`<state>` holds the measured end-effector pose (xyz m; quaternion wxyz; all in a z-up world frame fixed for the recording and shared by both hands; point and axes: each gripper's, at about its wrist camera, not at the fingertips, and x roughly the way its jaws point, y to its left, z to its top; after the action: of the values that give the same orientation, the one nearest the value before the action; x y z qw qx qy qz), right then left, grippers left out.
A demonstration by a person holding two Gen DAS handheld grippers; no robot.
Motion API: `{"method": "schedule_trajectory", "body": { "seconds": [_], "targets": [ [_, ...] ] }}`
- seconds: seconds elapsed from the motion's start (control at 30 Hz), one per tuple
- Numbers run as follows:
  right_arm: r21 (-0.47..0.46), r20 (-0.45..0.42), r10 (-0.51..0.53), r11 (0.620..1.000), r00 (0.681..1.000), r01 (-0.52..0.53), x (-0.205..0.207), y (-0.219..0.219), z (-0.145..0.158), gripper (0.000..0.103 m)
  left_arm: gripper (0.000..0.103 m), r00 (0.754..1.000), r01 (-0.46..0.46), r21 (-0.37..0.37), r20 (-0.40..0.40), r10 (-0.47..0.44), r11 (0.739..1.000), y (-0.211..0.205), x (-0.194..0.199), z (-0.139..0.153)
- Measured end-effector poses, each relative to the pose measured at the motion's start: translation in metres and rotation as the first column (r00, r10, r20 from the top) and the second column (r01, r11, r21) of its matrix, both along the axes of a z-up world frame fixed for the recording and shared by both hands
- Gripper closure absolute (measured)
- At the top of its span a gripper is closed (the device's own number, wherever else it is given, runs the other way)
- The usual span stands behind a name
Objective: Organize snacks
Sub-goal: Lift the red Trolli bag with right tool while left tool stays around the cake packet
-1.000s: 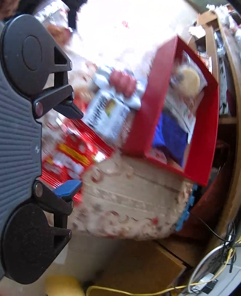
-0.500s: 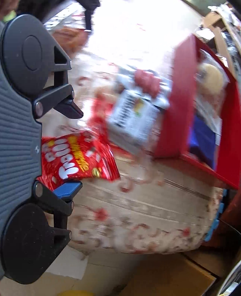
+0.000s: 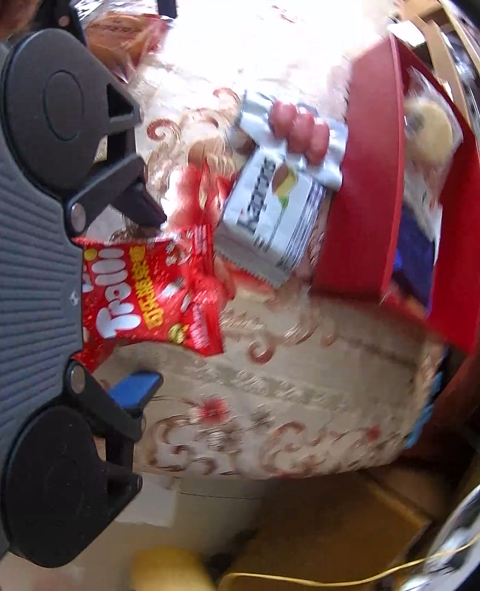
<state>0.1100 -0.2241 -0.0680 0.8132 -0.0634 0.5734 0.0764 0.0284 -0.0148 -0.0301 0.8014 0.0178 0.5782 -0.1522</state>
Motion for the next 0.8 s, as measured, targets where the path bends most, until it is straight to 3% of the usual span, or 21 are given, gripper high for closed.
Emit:
{"method": "schedule_trajectory", "body": {
  "seconds": [0.07,0.17,0.2,0.4,0.5,0.57,0.63,0.8],
  "targets": [
    [0.038,-0.015,-0.031,0.999,0.999,0.031,0.0,-0.009,0.0,0.018,0.004,1.0,-0.007,0.012,0.009,0.007,1.0,-0.002,0.001,0.0],
    [0.037,0.015,0.022,0.999,1.0,-0.022,-0.006,-0.001,0.005,0.043,0.004,0.999,-0.038,0.035,0.012,0.037,0.999,0.001,-0.001,0.001],
    [0.024,0.025,0.038,0.999,0.999,-0.039,-0.009,0.003,0.007,0.046,0.004,0.998,-0.061,0.028,0.014,0.06,0.998,0.005,-0.002,0.003],
    [-0.016,0.048,0.072,0.997,0.996,-0.071,-0.016,0.014,0.008,0.05,0.0,0.997,-0.08,0.014,-0.005,0.08,0.997,0.002,0.001,-0.001],
    [-0.017,0.048,0.082,0.997,0.995,-0.081,-0.022,0.018,0.009,0.051,0.002,1.0,-0.019,0.087,0.026,0.017,0.996,-0.011,-0.005,-0.004],
    [-0.017,0.048,0.091,0.996,0.995,-0.091,-0.028,0.02,0.01,0.052,0.009,0.999,0.006,0.125,0.048,-0.012,0.992,-0.014,-0.01,-0.004],
    [-0.013,0.05,0.098,0.995,0.994,-0.097,-0.031,0.02,0.011,0.053,0.017,0.998,0.017,0.118,0.062,-0.025,0.993,-0.013,-0.012,0.0],
    [0.004,0.078,0.103,0.995,0.992,-0.103,-0.035,0.021,0.019,0.054,0.025,0.997,0.026,0.105,0.071,-0.033,0.994,-0.01,-0.014,0.003]
  ]
}}
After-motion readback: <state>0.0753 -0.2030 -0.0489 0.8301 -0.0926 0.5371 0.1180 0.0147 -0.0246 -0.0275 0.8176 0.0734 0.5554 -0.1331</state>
